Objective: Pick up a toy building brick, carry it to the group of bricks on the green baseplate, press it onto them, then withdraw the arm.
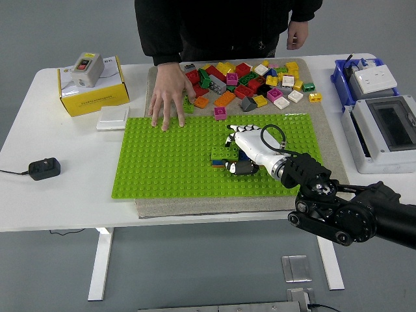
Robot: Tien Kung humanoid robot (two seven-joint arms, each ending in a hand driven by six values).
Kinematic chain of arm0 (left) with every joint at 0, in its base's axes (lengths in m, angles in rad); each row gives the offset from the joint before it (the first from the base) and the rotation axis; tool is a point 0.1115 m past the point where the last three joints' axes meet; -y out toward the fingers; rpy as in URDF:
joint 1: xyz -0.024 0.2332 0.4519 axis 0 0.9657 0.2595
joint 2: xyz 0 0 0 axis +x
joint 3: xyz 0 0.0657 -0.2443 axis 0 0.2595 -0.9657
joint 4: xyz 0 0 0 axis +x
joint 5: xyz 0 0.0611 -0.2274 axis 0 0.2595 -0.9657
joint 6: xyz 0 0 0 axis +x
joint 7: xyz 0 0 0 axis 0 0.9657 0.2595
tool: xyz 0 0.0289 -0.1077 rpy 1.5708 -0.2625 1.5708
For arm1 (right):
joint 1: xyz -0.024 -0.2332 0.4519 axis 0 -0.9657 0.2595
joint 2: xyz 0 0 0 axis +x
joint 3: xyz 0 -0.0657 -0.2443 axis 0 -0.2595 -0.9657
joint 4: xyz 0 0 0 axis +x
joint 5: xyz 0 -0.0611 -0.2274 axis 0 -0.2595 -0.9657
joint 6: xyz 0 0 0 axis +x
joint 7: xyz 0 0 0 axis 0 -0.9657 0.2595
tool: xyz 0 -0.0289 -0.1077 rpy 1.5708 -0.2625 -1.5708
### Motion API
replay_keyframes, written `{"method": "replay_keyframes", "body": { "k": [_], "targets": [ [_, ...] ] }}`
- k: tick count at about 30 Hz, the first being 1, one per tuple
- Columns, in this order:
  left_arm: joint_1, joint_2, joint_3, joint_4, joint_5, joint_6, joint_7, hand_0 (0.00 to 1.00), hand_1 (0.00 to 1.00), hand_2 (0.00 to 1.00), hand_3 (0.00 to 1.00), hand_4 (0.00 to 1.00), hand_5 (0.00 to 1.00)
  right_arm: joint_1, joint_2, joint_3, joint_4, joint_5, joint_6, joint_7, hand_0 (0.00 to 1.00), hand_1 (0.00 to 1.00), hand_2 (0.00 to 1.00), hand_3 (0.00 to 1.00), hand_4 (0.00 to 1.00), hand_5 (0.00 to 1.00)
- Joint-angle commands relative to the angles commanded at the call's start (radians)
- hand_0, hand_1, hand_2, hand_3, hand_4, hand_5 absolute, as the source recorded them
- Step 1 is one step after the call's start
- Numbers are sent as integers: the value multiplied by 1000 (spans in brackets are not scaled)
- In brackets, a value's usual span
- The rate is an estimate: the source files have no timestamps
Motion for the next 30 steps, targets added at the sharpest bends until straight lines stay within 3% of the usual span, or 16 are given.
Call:
{"method": "replay_keyframes", "body": {
  "k": [30],
  "targets": [
    [1,-1,-5,0,-9,28,-21,624,611,555,664,269,759,-2,1,1,-6,11,-1,5,968,959,984,670,452,354]
  ]
}}
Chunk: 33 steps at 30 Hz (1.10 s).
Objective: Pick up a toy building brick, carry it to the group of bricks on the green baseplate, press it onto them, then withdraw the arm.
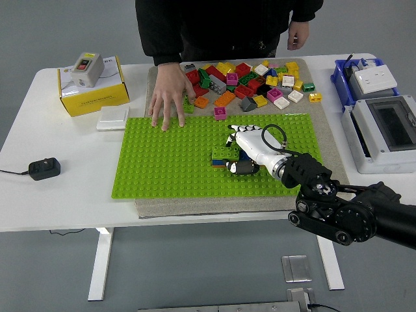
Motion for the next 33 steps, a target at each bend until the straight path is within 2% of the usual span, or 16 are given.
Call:
{"method": "replay_keyframes", "body": {
  "k": [33],
  "targets": [
    [-1,1,3,0,-3,18,-11,616,609,528,646,253,761,-1,-2,-3,1,3,-1,0,968,960,988,680,464,362]
  ]
}}
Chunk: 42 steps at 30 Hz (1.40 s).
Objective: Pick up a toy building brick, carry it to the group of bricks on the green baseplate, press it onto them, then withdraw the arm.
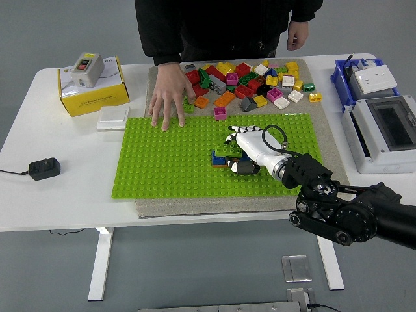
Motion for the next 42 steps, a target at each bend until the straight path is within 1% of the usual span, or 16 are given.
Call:
{"method": "replay_keyframes", "body": {
  "k": [20,27,42],
  "targets": [
    [-2,0,0,0,-2,8,-4,615,609,515,635,240,757,-1,3,-2,4,3,-3,4,972,963,992,681,474,366],
    [-2,-1,4,0,-6,10,-5,615,609,513,632,233,754,-1,5,-2,5,3,-4,4,974,965,997,700,489,361],
    [-3,-2,13,0,-15,14,-7,615,609,510,625,216,747,-4,6,-2,7,4,-5,4,979,970,998,704,499,365]
  ]
}}
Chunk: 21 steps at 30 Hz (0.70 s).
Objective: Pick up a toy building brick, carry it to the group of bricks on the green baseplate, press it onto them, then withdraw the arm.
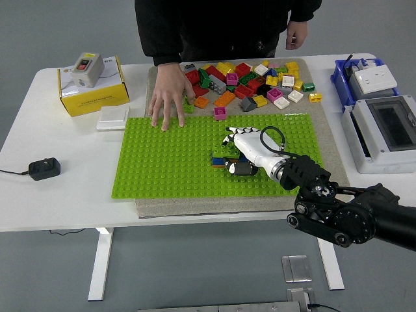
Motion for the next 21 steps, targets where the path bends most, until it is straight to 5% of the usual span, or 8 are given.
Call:
{"method": "replay_keyframes", "body": {
  "k": [21],
  "targets": [
    [3,-2,10,0,-10,0,-1,616,608,507,620,195,742,-8,4,3,-3,0,2,-2,981,978,998,729,536,394]
  ]
}}
